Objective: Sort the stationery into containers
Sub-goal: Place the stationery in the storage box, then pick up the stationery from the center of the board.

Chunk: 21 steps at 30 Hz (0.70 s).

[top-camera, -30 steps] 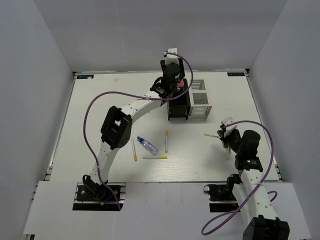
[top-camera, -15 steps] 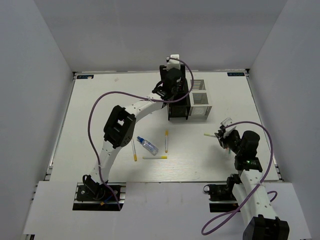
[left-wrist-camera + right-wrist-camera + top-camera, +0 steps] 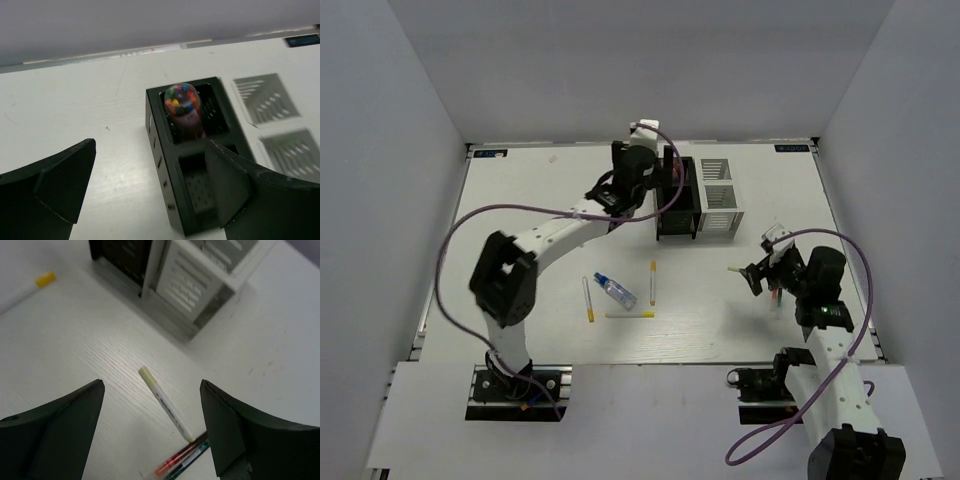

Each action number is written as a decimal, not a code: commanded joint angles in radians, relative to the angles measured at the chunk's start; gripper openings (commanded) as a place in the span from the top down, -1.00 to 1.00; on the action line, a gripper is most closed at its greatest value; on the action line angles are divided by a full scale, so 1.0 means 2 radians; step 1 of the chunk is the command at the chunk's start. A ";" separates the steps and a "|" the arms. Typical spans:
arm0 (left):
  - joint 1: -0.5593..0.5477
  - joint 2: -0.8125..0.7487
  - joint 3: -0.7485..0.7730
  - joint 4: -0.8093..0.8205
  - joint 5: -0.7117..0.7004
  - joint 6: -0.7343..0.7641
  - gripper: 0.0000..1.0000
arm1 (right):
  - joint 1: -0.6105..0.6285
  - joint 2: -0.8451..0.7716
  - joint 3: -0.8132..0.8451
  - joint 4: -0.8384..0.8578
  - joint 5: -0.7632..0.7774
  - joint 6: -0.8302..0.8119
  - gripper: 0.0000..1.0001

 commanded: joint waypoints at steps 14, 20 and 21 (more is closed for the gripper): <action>0.009 -0.525 -0.371 -0.108 0.067 -0.005 -0.99 | 0.152 0.156 0.273 -0.167 -0.119 0.123 -0.54; 0.009 -0.573 -0.376 -0.150 -0.010 -0.029 -0.99 | 0.358 0.296 0.326 -0.128 0.074 0.172 -0.81; 0.009 -0.578 -0.376 -0.160 -0.030 -0.030 -0.99 | 0.372 0.310 0.334 -0.126 0.109 0.175 -0.81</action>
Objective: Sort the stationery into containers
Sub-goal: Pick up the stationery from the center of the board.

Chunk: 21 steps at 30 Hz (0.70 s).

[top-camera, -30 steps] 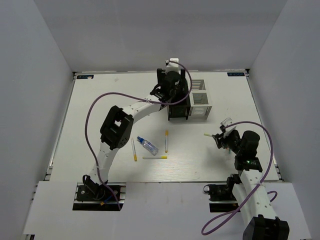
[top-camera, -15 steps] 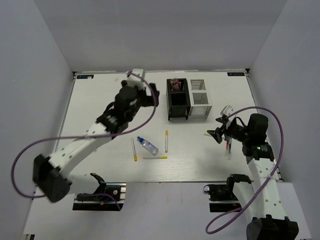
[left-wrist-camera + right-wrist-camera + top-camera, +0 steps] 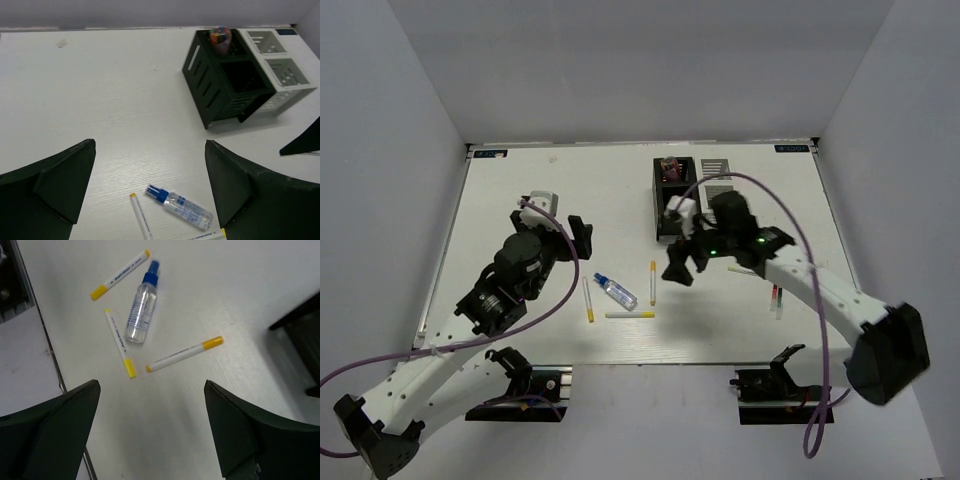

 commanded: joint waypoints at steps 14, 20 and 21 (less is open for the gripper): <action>0.002 -0.108 -0.027 -0.078 -0.166 -0.021 -0.99 | 0.188 0.272 0.169 0.036 0.253 0.046 -0.69; 0.007 -0.138 -0.037 -0.091 -0.169 -0.028 -0.99 | 0.214 0.334 0.231 0.015 0.272 0.045 -0.66; 0.007 -0.138 -0.037 -0.091 -0.169 -0.028 -0.99 | 0.216 0.347 0.234 0.012 0.274 0.046 -0.57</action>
